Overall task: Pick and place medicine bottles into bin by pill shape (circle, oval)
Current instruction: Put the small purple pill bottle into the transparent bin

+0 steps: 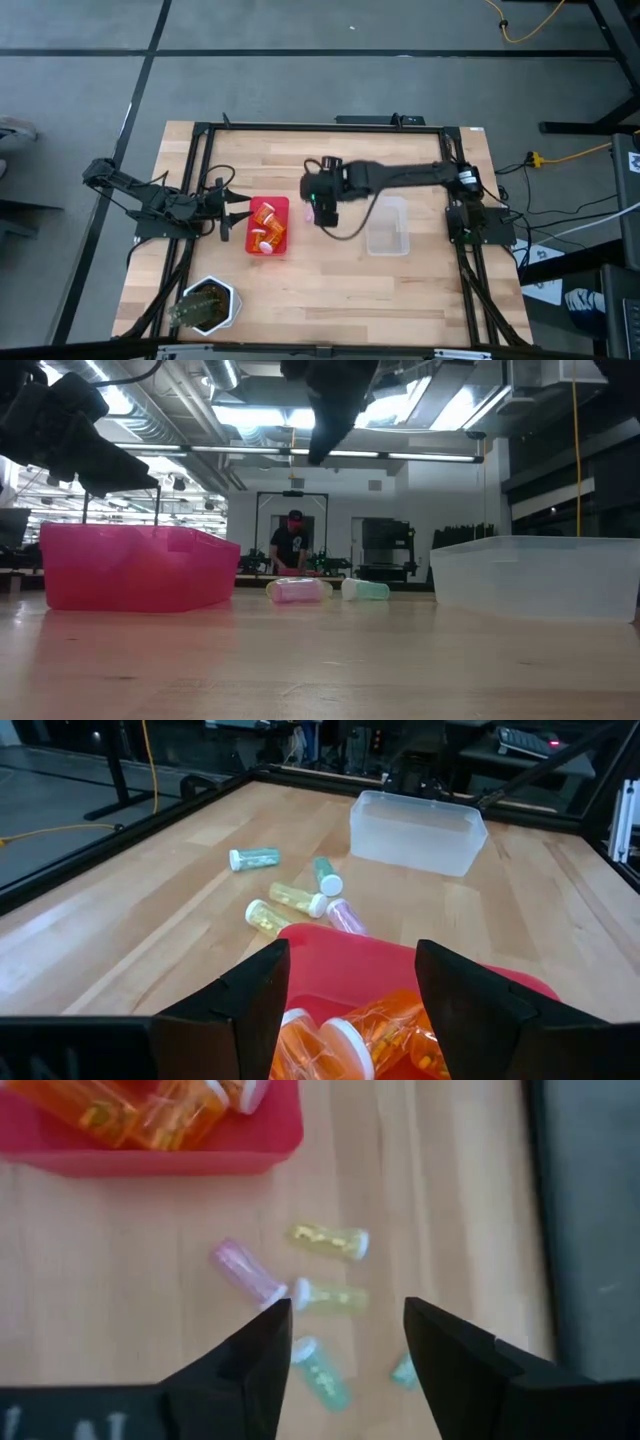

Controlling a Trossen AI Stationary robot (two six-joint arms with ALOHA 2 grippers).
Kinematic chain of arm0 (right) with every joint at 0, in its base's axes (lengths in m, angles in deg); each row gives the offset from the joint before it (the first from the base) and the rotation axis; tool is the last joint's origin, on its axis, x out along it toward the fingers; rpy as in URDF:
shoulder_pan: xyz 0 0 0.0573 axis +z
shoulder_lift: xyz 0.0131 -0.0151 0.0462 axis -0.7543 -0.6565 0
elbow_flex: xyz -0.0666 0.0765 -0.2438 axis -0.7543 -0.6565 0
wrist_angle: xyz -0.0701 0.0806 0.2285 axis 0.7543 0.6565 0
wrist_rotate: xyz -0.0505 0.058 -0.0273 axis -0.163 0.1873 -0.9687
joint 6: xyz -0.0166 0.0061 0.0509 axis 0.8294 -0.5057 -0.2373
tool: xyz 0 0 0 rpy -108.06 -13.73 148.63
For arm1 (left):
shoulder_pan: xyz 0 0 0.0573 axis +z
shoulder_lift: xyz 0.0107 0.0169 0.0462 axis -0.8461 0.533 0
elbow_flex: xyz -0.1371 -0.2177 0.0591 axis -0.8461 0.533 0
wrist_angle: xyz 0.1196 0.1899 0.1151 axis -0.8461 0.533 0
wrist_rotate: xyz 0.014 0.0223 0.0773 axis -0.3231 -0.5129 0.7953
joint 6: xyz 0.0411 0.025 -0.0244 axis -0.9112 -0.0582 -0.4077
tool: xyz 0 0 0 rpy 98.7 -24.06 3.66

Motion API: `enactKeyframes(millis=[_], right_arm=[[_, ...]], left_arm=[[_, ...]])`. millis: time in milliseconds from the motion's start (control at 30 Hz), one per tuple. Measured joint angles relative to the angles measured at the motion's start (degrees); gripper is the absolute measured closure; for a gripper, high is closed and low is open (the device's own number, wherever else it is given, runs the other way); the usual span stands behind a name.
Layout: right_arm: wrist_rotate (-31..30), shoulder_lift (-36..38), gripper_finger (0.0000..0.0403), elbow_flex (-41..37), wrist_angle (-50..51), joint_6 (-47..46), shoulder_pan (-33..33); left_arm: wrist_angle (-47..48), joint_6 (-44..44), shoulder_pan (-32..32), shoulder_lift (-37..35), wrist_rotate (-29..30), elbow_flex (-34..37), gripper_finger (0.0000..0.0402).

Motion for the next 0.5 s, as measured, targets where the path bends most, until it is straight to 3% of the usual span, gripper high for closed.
enactKeyframes(millis=[133, 367, 500], right_arm=[[9.19, -2.5, 0.019, 0.01, -0.09, -0.24, -4.6], [16.85, -9.14, 0.0178, -0.07, -0.65, 8.37, -7.22], [17.34, -11.98, 0.0178, -0.07, -1.15, 10.53, -6.51]], left_arm=[[-0.02, 0.02, 0.0, 0.0, 0.0, 0.0, 0.019], [-0.11, 0.02, 0.0, 0.0, 0.0, 0.02, 0.019], [-0.11, 0.01, 0.0, 0.0, 0.0, 0.02, 0.019]])
